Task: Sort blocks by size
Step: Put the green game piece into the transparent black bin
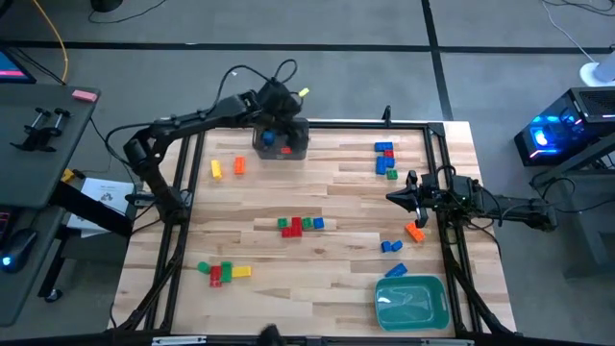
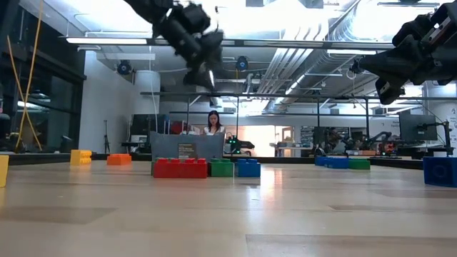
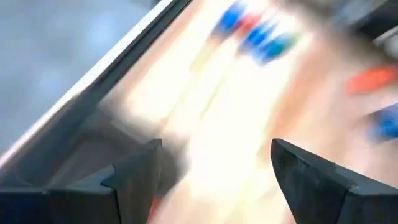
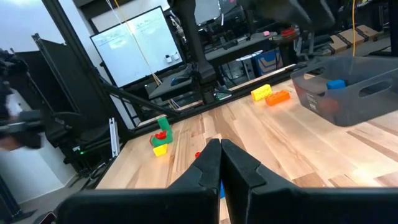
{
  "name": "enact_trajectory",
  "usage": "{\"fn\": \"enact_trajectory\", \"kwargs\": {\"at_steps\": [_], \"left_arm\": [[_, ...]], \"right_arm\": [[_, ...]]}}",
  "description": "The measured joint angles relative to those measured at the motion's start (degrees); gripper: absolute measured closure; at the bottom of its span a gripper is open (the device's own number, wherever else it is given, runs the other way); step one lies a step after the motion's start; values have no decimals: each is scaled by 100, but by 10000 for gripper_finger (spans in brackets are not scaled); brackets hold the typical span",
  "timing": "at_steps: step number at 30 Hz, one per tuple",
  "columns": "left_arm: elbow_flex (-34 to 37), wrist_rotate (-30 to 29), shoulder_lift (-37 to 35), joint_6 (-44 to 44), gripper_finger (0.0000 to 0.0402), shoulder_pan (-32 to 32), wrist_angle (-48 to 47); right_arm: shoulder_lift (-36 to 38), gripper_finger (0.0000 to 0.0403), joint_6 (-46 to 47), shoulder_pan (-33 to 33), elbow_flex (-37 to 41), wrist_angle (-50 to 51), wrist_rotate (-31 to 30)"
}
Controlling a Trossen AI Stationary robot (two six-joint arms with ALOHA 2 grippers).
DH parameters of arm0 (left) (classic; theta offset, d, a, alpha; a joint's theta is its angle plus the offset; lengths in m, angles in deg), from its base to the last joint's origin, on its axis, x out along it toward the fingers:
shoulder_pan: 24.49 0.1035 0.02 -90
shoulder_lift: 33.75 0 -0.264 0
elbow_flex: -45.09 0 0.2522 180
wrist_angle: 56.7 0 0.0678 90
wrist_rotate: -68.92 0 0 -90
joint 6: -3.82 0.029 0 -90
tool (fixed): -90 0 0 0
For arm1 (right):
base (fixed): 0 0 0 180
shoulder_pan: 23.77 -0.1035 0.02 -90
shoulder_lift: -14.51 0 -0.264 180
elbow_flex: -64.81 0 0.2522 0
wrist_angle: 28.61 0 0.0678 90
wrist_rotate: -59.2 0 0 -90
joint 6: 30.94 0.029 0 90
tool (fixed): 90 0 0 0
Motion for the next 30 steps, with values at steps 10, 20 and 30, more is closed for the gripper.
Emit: {"fn": "enact_trajectory", "kwargs": {"at_steps": [10, 20, 30], "left_arm": [[158, -557, 25, 2399, 118, -1895, -1461], [1528, -391, 65, 1882, 118, -2754, 865], [1954, -1627, 483, 827, 118, -3450, 1391]], "right_arm": [[0, 402, 0, 0, 1, -1, 0], [-2, 402, 0, 0, -1, -1, -2], [0, 402, 0, 0, -1, -1, 0]]}}
